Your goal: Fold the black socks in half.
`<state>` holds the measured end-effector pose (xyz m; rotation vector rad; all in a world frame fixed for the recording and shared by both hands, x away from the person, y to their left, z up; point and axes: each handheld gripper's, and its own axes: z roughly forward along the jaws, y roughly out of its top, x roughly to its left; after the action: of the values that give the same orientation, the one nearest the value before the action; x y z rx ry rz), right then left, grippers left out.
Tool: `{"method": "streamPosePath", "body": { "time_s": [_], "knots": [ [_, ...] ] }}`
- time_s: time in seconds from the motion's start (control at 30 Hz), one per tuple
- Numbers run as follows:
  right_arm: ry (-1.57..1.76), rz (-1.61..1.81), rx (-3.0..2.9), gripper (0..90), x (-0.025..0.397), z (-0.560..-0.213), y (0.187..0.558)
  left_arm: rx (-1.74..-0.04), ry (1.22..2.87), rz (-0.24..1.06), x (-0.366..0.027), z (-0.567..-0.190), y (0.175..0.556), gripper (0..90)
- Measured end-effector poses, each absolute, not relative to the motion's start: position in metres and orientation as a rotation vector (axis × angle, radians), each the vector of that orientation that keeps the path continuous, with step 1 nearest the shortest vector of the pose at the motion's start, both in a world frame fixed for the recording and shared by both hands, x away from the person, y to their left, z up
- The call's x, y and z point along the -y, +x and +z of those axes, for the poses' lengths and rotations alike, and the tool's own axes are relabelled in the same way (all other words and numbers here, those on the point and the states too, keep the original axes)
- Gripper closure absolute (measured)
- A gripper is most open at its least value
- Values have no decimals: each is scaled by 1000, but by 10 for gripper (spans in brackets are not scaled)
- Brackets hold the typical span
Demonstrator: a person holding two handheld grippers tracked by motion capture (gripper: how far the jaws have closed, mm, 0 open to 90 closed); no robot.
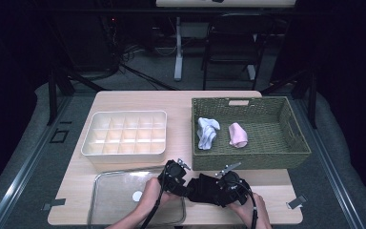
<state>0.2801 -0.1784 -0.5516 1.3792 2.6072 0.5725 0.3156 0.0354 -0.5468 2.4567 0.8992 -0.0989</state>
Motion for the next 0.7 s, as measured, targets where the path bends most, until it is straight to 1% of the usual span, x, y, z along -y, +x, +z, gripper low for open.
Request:
{"method": "streamPosePath", "body": {
  "time_s": [0.1, 0.17, 0.23, 0.3, 0.37, 0.47, 0.53, 0.6, 0.7],
  "knots": [
    [1379, 550, -2606, 327, 184, -551, 282, -879, 2457, -112, -30, -549, 312, 579],
    [1392, 545, -2594, 331, 189, -551, 284, -883, 2461, -106, -27, -552, 311, 639],
    [1396, 527, -2602, 331, 195, -550, 286, -879, 2459, -130, -26, -555, 311, 678],
    [1399, 531, -2616, 337, 198, -550, 286, -883, 2455, -115, -25, -557, 310, 694],
    [1397, 568, -2606, 374, 199, -546, 284, -881, 2453, -114, -25, -556, 309, 711],
    [1398, 778, -2593, 414, 198, -533, 280, -888, 2441, -120, -26, -557, 310, 733],
    [1355, 842, -2595, 434, 188, -530, 277, -885, 2432, -140, -26, -558, 311, 738],
    [1312, 814, -2631, 455, 174, -532, 276, -887, 2430, -139, -26, -558, 311, 738],
    [1275, 751, -2672, 452, 156, -541, 278, -893, 2434, -129, -26, -558, 311, 729]
  ]
}}
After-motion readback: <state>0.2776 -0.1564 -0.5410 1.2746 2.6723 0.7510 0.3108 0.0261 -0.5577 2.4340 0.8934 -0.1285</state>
